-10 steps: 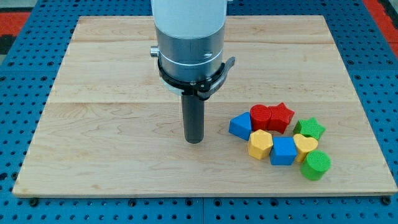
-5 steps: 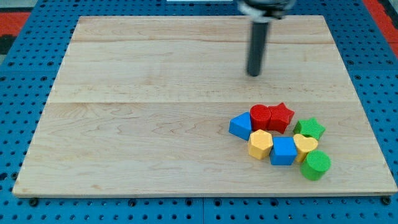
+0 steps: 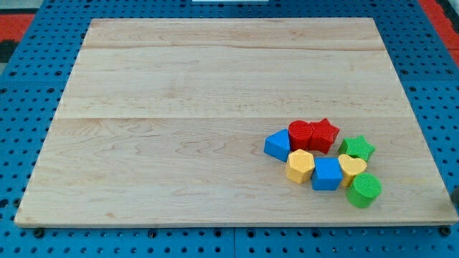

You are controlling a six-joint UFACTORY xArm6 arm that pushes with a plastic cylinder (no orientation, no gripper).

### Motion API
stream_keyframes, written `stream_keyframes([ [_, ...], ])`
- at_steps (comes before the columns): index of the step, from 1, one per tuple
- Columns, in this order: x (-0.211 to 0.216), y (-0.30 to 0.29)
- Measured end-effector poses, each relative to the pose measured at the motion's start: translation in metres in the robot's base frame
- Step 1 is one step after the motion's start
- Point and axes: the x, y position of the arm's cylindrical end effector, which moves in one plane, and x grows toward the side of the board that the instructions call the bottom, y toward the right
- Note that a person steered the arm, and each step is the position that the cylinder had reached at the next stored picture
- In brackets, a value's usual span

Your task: Adjust the group of blocks at the bottom side of the board

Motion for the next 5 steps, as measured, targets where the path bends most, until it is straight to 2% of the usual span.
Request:
stream_keyframes([
  [3,-0.003,-0.079],
  [5,-0.003,-0.068],
])
